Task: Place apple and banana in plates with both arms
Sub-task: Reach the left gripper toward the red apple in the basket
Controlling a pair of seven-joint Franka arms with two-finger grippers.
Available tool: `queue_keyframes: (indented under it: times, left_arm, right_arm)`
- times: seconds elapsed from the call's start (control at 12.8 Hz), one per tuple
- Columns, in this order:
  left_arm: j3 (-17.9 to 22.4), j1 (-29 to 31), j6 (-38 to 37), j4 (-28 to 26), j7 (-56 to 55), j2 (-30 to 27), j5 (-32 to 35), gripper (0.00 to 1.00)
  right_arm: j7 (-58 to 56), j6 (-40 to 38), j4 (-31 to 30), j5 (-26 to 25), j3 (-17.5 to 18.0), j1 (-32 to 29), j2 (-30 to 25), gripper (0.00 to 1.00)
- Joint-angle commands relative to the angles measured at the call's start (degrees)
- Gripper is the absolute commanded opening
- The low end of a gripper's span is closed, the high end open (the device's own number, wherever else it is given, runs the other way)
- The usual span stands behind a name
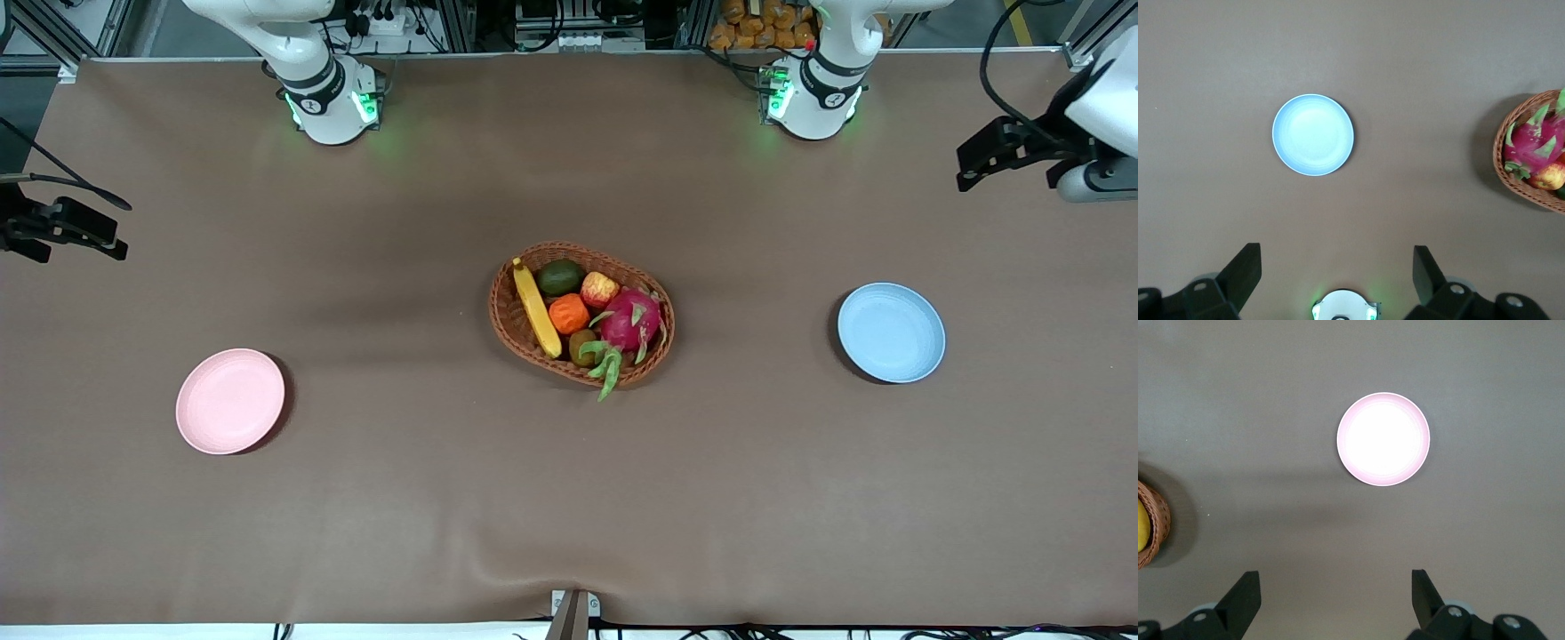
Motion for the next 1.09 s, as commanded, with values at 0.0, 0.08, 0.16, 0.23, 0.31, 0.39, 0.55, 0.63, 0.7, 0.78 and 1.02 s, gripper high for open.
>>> queue_keyframes:
  times: [0.0,0.08,0.16,0.23,0.31,0.39,0.55,0.63,0.7,0.78,1.02]
  left_arm:
    - [0.95,-0.30,-0.61,-1.36,1.50,-1.54,0.05,1.00]
    - [0.95,-0.13,-0.52,-1.02,1.50,-1.28,0.05,1.00]
    - [0.95,-0.04,-0.44,-0.58,1.15,-0.58,0.13,1.00]
    - [0.95,-0.04,-0.44,1.08,1.23,0.82,0.13,1.00]
    - [0.95,-0.04,-0.44,1.53,1.58,1.27,0.22,1.00]
    - [0.86,-0.30,-0.44,1.10,1.76,1.27,0.13,1.00]
    - [-0.89,-1.52,-0.44,0.49,0.10,1.71,-0.57,1.00]
    - [-3.25,-2.40,-0.44,-0.13,-3.22,3.28,-0.57,1.00]
    - [-4.84,-2.67,-0.09,-0.74,-9.43,4.77,-0.66,1.00]
    - [-6.68,-3.20,1.66,-0.83,-15.67,6.44,-0.66,1.00]
    - [-9.77,-6.26,9.21,-2.76,-31.50,11.10,-0.57,1.00]
  right_arm:
    - [-0.46,-0.27,0.02,-0.45,0.05,0.12,-0.63,1.00]
    - [-0.46,-0.27,0.02,-0.45,0.14,0.20,-0.63,1.00]
    - [-0.46,-0.27,0.02,-0.45,0.14,0.47,-0.63,1.00]
    - [-0.55,-0.27,0.02,-0.45,0.14,0.47,-0.63,1.00]
    - [-0.55,-0.27,0.02,-0.45,0.14,0.47,-0.63,1.00]
    - [-0.46,-0.27,0.02,-0.36,0.05,0.47,-0.63,1.00]
    - [-0.46,-0.36,0.02,-0.45,0.05,0.38,-0.63,1.00]
    - [-0.55,-0.36,-0.06,-0.45,0.05,0.38,-0.63,1.00]
    - [-0.46,-0.18,-0.06,-0.36,0.05,0.38,-0.55,1.00]
    - [-0.46,-0.18,-0.06,-0.36,0.05,0.38,-0.46,1.00]
    - [-0.37,0.08,-0.06,-0.36,0.05,0.56,-0.28,1.00]
